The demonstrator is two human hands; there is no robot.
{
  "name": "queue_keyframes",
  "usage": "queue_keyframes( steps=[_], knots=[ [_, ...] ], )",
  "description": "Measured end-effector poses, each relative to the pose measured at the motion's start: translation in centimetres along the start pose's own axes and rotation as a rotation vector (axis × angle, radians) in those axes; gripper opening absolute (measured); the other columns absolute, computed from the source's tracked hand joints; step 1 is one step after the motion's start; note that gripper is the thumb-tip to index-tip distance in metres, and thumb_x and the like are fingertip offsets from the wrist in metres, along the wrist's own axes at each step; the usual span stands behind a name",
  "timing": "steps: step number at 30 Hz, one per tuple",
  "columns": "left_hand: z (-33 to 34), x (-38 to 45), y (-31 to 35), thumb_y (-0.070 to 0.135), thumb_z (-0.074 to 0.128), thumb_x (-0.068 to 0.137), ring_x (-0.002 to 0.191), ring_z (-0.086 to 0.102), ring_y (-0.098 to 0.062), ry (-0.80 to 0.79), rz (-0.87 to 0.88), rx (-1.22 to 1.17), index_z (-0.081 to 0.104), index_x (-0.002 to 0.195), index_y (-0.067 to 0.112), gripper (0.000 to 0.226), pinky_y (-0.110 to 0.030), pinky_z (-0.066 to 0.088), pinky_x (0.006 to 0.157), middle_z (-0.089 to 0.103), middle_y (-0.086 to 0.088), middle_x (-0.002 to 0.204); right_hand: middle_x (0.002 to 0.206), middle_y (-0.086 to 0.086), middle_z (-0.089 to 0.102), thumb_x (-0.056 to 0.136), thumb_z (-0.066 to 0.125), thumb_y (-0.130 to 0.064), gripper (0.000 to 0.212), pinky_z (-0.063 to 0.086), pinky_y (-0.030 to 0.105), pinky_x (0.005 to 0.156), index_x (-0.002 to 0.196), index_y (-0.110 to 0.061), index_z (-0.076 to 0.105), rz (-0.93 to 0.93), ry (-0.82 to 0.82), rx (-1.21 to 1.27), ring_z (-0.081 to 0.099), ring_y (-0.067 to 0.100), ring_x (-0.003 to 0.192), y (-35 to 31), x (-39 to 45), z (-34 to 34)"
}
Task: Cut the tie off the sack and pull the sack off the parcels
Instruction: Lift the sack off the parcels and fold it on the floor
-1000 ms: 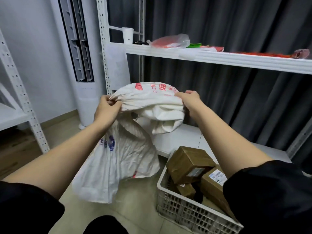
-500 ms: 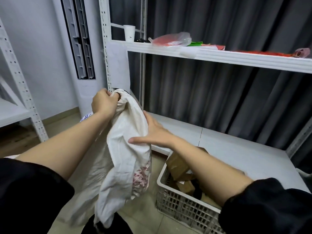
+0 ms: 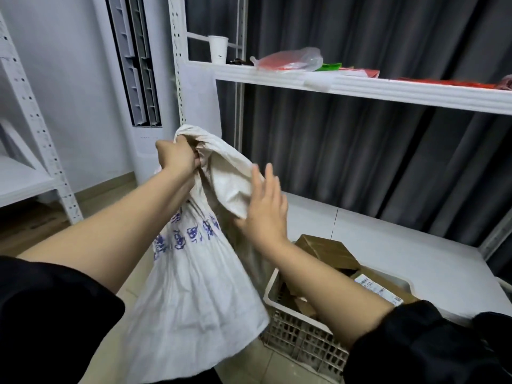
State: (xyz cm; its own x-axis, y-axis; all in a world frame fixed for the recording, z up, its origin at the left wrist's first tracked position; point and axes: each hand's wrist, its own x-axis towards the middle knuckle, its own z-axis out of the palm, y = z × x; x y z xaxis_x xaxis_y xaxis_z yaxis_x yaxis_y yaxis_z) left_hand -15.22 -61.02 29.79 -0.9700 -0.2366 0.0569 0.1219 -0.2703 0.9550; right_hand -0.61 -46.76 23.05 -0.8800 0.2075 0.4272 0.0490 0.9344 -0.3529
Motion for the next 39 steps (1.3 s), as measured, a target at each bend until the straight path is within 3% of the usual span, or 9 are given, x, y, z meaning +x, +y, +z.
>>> queue_keyframes(
  steps=[2, 5, 10, 19, 22, 26, 32, 36, 39],
  knots=[
    [-0.1, -1.6, 1.4, 0.016, 0.039, 0.091, 0.052, 0.06, -0.02, -0.003, 0.052, 0.017, 0.04, 0.089, 0.011, 0.005, -0.025, 0.048, 0.044, 0.065, -0.015, 0.074, 0.158, 0.008, 0.016, 0.085, 0.059, -0.011, 0.087, 0.045, 0.044, 0.095, 0.152, -0.026, 0.006, 0.159, 0.045, 0.064, 0.045, 0.036, 0.127, 2.6, 1.8, -0.9],
    [-1.8, -1.4, 2.6, 0.015, 0.042, 0.093, 0.032, 0.051, -0.012, -0.025, 0.112, 0.108, 0.038, 0.082, 0.014, 0.012, -0.018, 0.041, 0.035, 0.056, 0.002, 0.042, 0.124, 0.017, 0.06, 0.09, 0.036, -0.006, 0.043, 0.04, 0.034, 0.075, 0.128, -0.02, 0.051, 0.364, 0.066, -0.044, 0.059, 0.039, 0.104, 6.7, 4.8, -3.8],
    [-5.8, 2.0, 1.8, 0.042, 0.061, 0.071, 0.062, 0.072, -0.031, 0.004, 0.149, 0.355, 0.042, 0.076, 0.023, 0.027, -0.048, 0.06, 0.068, 0.072, -0.014, 0.067, 0.104, 0.016, 0.066, 0.089, 0.032, -0.002, 0.039, 0.037, 0.033, 0.067, 0.113, -0.018, 0.057, 0.347, 0.151, -0.237, 0.06, 0.037, 0.09, 11.4, 6.4, -7.2],
    [-5.5, -0.2, 0.7, 0.033, 0.048, 0.082, 0.055, 0.069, -0.025, 0.117, 0.097, 0.363, 0.048, 0.085, 0.017, 0.017, -0.027, 0.05, 0.05, 0.073, -0.008, 0.069, 0.118, 0.013, 0.051, 0.094, 0.036, -0.008, 0.037, 0.036, 0.034, 0.073, 0.116, -0.02, 0.064, 0.382, 0.127, -0.317, 0.05, 0.035, 0.107, 15.1, 5.1, -6.4],
    [-3.7, -0.8, 1.3, 0.021, 0.035, 0.096, 0.03, 0.056, -0.012, 0.048, -0.001, 0.243, 0.052, 0.072, 0.002, 0.035, -0.015, 0.037, 0.03, 0.062, 0.0, 0.041, 0.116, 0.012, 0.059, 0.092, 0.039, -0.011, 0.032, 0.043, 0.035, 0.08, 0.119, -0.017, 0.055, 0.56, 0.141, 0.002, 0.058, 0.037, 0.104, 14.1, 5.5, -5.3],
    [-1.9, -2.8, 2.6, 0.025, 0.03, 0.1, 0.032, 0.059, -0.007, -0.061, -0.112, 0.157, 0.054, 0.079, 0.004, 0.038, -0.013, 0.042, 0.031, 0.068, -0.008, 0.075, 0.092, 0.002, 0.047, 0.087, 0.06, -0.035, 0.036, 0.043, 0.031, 0.074, 0.102, -0.015, 0.034, 0.607, 0.059, 0.823, 0.05, 0.016, 0.076, 10.5, 5.9, -3.9],
    [0.0, -5.0, 3.2, 0.024, 0.033, 0.101, 0.071, 0.068, -0.014, -0.121, -0.181, -0.053, 0.051, 0.128, -0.001, 0.041, -0.017, 0.049, 0.038, 0.064, -0.015, 0.122, 0.104, 0.003, 0.063, 0.086, 0.036, -0.07, 0.066, 0.045, 0.031, 0.07, 0.111, -0.015, 0.063, 0.475, -0.501, 0.687, 0.062, 0.02, 0.084, 3.6, 5.0, -1.7],
    [1.7, -8.7, 2.0, 0.017, 0.041, 0.098, 0.089, 0.066, -0.022, -0.254, -0.249, 0.026, 0.05, 0.128, -0.004, 0.038, -0.02, 0.054, 0.043, 0.06, -0.017, 0.128, 0.121, 0.0, 0.061, 0.073, 0.042, -0.082, 0.081, 0.046, 0.035, 0.084, 0.129, -0.023, 0.054, 0.484, -0.49, 1.049, 0.059, 0.016, 0.103, 0.8, 6.5, -1.9],
    [2.1, -11.7, 1.2, 0.017, 0.043, 0.098, 0.074, 0.07, -0.019, -0.427, -0.35, 0.113, 0.055, 0.109, -0.001, 0.025, -0.024, 0.058, 0.052, 0.066, -0.012, 0.107, 0.079, 0.001, 0.07, 0.089, 0.044, -0.063, 0.053, 0.05, 0.021, 0.058, 0.094, -0.016, 0.066, 0.551, -0.495, 1.187, 0.066, 0.008, 0.069, 0.7, 6.9, -3.0]
  ],
)
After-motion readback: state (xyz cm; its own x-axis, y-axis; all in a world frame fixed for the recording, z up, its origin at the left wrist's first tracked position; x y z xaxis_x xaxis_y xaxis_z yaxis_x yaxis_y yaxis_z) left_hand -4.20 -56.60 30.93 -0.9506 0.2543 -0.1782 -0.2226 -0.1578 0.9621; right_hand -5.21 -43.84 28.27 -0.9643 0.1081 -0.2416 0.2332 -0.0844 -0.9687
